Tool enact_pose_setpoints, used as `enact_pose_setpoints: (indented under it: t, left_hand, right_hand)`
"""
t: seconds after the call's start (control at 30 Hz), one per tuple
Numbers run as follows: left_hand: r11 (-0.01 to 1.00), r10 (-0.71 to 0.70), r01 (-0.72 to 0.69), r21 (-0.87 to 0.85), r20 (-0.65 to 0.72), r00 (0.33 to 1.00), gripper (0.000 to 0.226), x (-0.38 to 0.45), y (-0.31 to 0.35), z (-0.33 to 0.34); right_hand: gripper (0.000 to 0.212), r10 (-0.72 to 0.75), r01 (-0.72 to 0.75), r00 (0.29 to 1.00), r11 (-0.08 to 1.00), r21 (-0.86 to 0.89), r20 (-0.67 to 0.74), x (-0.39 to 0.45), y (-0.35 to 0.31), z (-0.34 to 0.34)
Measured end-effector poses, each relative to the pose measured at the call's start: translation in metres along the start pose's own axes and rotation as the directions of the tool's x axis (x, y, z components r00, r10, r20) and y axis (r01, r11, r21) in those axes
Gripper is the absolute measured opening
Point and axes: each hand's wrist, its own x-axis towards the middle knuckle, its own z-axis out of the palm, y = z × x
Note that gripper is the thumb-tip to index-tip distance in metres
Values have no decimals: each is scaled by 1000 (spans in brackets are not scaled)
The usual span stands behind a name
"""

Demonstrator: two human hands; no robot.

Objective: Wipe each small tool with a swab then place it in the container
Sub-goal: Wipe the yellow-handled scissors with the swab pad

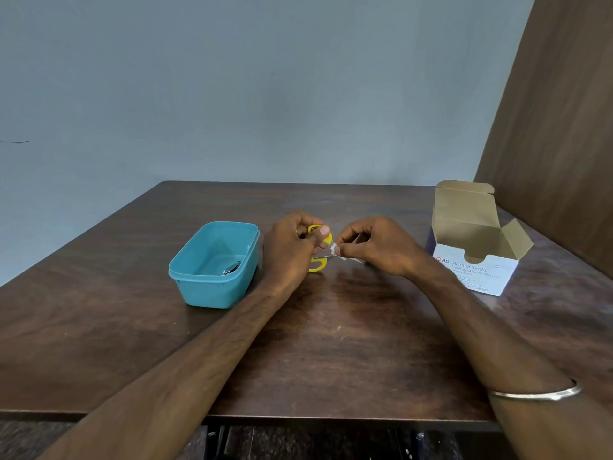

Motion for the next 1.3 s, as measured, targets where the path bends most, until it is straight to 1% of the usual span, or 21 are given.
enact_pose_setpoints:
  t: [0.3, 0.43, 0.57, 0.83, 0.9, 1.0, 1.07, 1.3]
  left_hand:
    - [1000, 1, -1, -18, -3, 1000, 4, -2, 5, -2]
    - [1000, 7, -7, 8, -9, 1000, 5, -2, 6, -2]
    - [1000, 8, -8, -8, -2, 1000, 4, -1, 4, -1]
    - [1000, 6, -6, -26, 8, 1000, 5, -2, 6, -3]
    - [1000, -5, 5, -23, 9, 1000, 5, -1, 6, -3]
    - [999, -6, 6, -41, -2, 1000, 4, -1, 6, -3]
    - [1000, -1, 1, -24, -3, 1000, 3, -1, 6, -4]
    - [1000, -2, 2, -31, 16, 1000, 3, -2, 5, -3]
  right_hand:
    - [4, -27, 32, 999, 993, 115, -46, 1, 0, 10]
    - [4, -21, 23, 999, 998, 52, -38, 2, 1, 6]
    - [6, -26, 26, 1000, 1000, 3, -15, 1, 2, 0]
    - [6, -41, 45, 998, 994, 102, -38, 2, 2, 10]
    - [6, -30, 33, 999, 994, 100, -30, 1, 1, 8]
    - [7, -19, 20, 1000, 999, 39, -21, 0, 1, 2]
    - [7, -14, 14, 1000, 1000, 25, -22, -1, 1, 1]
    - [7, -24, 28, 999, 996, 85, -43, 1, 0, 9]
